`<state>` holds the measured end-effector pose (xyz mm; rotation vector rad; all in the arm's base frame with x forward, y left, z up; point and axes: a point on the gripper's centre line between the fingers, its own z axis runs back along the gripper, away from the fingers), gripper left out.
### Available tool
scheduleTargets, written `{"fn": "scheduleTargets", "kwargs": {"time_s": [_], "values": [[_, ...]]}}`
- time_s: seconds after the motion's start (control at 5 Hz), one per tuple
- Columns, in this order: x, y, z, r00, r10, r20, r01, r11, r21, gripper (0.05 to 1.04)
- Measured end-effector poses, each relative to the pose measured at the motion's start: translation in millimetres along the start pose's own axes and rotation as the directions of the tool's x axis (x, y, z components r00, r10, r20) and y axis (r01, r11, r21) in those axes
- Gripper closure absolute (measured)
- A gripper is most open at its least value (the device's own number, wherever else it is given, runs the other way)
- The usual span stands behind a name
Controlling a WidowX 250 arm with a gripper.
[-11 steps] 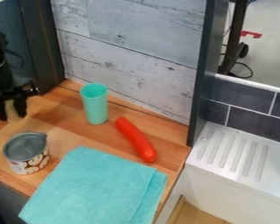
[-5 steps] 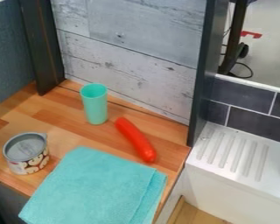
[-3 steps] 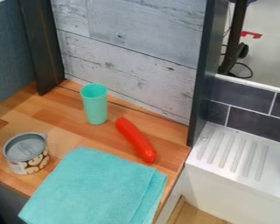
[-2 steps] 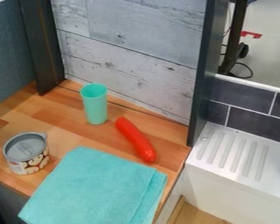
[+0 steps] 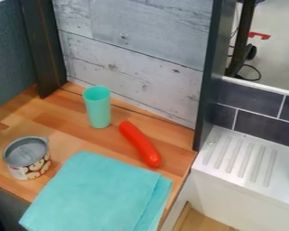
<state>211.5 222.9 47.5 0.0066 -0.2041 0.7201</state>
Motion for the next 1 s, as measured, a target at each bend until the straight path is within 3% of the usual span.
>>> {"fn": "scheduleTargets", "kwargs": {"time_s": [0.4,0.6,0.8,1.0], "values": [[-2,-26,39,0.993,-0.081,-0.092,0.095,0.981,0.169,0.076],[-13,-50,50,0.969,-0.199,-0.147,0.222,0.962,0.157,0.076],[-34,-66,49,0.929,-0.315,-0.195,0.332,0.941,0.062,0.076],[-44,-74,45,0.903,-0.371,-0.215,0.383,0.924,0.015,0.076]]}}
